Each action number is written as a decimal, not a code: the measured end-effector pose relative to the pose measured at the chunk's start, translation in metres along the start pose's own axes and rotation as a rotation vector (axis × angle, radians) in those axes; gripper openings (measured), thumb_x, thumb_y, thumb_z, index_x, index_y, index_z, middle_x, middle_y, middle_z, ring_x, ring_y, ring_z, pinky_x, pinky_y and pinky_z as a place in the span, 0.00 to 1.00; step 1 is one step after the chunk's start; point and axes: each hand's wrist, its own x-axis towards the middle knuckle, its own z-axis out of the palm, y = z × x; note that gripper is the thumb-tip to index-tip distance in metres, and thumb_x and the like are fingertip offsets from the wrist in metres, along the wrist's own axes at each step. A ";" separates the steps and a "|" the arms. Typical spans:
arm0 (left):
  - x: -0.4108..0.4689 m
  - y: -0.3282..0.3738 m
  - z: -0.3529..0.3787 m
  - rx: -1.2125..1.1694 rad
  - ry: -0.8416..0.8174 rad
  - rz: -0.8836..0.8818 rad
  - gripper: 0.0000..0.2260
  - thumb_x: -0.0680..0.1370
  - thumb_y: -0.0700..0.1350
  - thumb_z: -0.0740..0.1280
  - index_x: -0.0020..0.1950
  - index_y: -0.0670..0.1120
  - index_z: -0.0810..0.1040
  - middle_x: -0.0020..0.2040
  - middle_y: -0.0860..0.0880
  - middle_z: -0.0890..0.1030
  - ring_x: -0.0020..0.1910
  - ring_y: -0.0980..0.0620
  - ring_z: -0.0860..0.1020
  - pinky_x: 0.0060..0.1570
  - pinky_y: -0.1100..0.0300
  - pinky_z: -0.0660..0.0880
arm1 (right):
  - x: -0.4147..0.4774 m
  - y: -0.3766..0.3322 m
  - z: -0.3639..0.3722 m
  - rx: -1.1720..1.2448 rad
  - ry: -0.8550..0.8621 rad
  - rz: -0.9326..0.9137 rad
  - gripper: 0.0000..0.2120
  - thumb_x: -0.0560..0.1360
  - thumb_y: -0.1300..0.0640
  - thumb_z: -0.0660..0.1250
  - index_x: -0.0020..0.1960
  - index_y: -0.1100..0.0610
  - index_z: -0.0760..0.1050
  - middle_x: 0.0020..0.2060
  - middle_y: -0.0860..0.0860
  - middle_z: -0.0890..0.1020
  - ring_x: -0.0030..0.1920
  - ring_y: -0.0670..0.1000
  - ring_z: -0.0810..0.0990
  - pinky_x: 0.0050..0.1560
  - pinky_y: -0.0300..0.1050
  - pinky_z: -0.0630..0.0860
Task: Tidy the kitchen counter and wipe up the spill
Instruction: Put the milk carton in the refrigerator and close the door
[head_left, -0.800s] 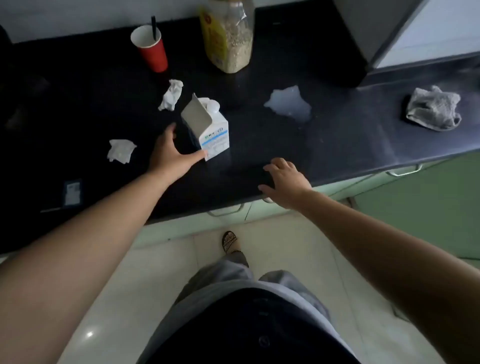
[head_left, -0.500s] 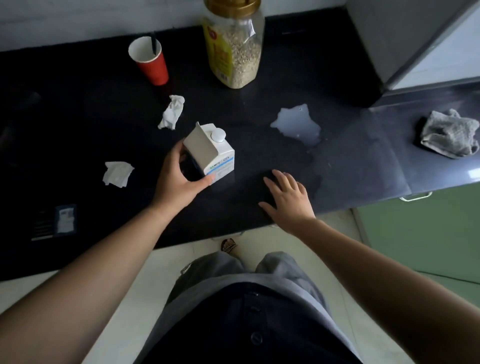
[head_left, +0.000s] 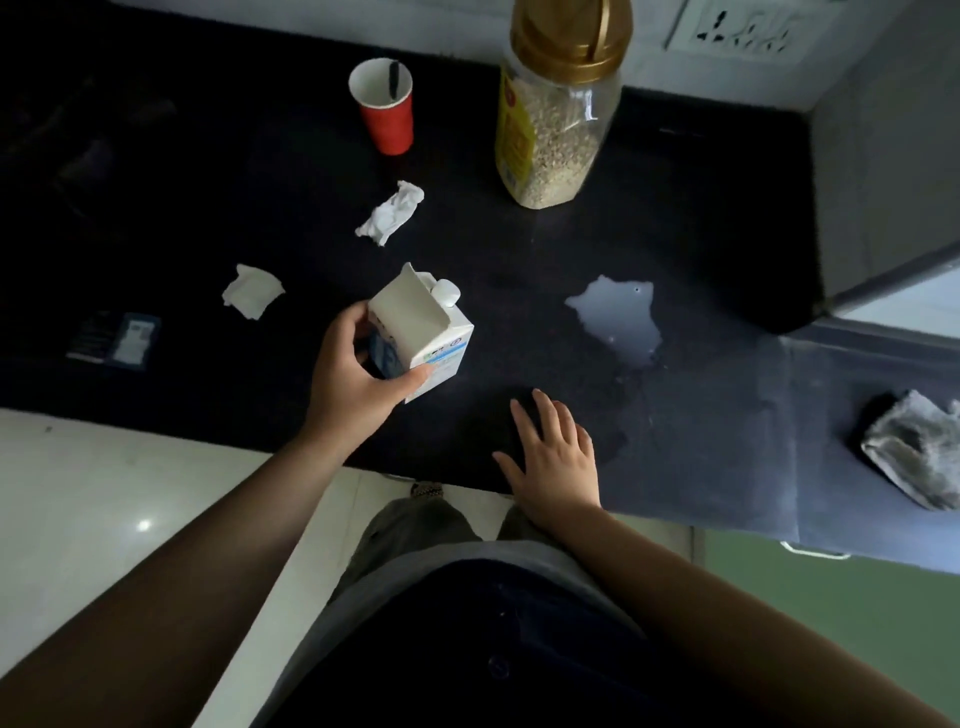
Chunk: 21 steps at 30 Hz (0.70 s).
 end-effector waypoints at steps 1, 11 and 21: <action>-0.009 0.003 0.001 -0.005 0.041 -0.024 0.36 0.59 0.54 0.77 0.65 0.55 0.67 0.64 0.52 0.73 0.64 0.54 0.72 0.61 0.51 0.74 | 0.002 0.004 -0.003 -0.009 -0.029 -0.032 0.30 0.77 0.40 0.54 0.75 0.49 0.49 0.76 0.52 0.49 0.75 0.55 0.48 0.73 0.52 0.49; -0.136 0.023 0.015 -0.019 0.413 -0.186 0.35 0.64 0.48 0.76 0.67 0.45 0.66 0.64 0.47 0.73 0.64 0.50 0.72 0.60 0.47 0.74 | 0.003 0.036 -0.044 0.263 -0.118 -0.333 0.22 0.78 0.45 0.57 0.69 0.54 0.65 0.68 0.52 0.67 0.67 0.52 0.65 0.61 0.45 0.68; -0.321 0.000 0.017 -0.117 0.827 -0.481 0.37 0.62 0.56 0.71 0.68 0.48 0.65 0.64 0.50 0.73 0.62 0.53 0.72 0.55 0.58 0.73 | -0.053 -0.021 -0.032 0.203 -0.486 -0.720 0.16 0.79 0.47 0.56 0.61 0.54 0.72 0.58 0.49 0.75 0.58 0.47 0.73 0.60 0.44 0.70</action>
